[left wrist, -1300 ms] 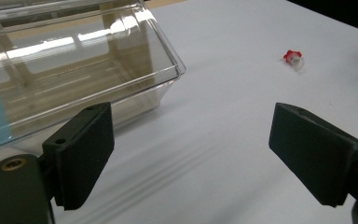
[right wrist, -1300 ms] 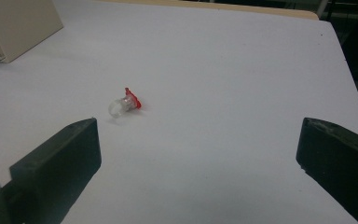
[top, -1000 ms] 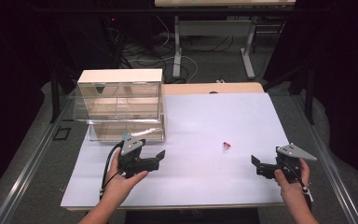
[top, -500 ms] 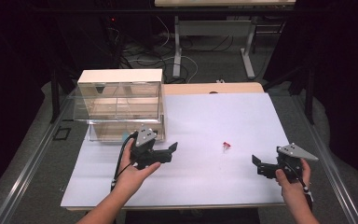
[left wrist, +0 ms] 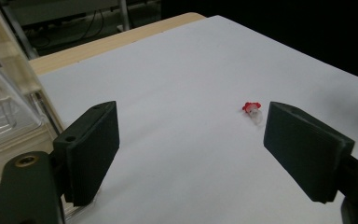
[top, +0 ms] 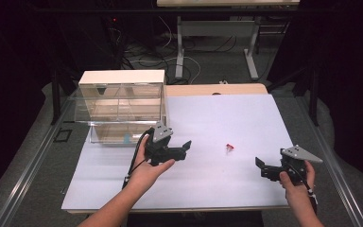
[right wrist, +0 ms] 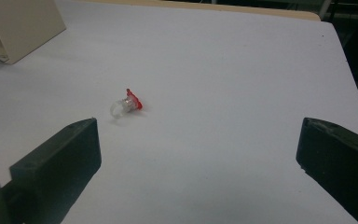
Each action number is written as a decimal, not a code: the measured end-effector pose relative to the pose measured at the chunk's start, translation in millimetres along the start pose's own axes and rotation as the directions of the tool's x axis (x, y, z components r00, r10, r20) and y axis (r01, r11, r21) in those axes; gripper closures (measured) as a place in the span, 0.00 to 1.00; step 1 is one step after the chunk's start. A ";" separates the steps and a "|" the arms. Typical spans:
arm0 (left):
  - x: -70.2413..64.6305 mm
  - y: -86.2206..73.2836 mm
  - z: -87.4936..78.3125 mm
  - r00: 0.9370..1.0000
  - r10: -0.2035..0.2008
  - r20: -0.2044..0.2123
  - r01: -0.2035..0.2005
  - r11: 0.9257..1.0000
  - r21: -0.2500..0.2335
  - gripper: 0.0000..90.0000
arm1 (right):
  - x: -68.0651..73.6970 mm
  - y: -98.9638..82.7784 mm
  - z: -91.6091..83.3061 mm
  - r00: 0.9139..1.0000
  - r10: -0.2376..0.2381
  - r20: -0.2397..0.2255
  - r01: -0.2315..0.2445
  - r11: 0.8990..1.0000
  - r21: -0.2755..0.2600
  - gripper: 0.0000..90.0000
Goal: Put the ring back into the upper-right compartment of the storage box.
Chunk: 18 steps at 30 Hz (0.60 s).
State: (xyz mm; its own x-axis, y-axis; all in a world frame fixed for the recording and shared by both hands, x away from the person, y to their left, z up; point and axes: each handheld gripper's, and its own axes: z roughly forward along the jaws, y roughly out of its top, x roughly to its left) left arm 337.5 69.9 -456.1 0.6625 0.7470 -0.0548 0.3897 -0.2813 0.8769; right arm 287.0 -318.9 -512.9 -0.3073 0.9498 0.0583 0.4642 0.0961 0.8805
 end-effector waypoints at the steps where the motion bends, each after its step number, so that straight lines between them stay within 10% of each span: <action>1: -0.4 1.4 1.1 1.000 0.003 0.002 -0.003 1.000 0.002 0.21 | 0.0 -0.2 0.3 1.000 0.001 -0.001 -0.001 1.000 -0.005 0.00; 18: -11.6 23.5 28.3 0.999 0.012 0.038 -0.012 1.000 -0.008 0.24 | -1.5 -0.5 -1.2 1.000 0.003 -0.007 -0.003 1.000 -0.007 0.00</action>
State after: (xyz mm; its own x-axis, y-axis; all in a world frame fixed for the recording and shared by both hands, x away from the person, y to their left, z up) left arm 357.1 37.5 -448.4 0.6912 0.7199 -0.0626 0.3766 -0.2849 0.8815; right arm 286.2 -320.7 -512.9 -0.3116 0.9481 0.0637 0.4588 0.0914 0.8838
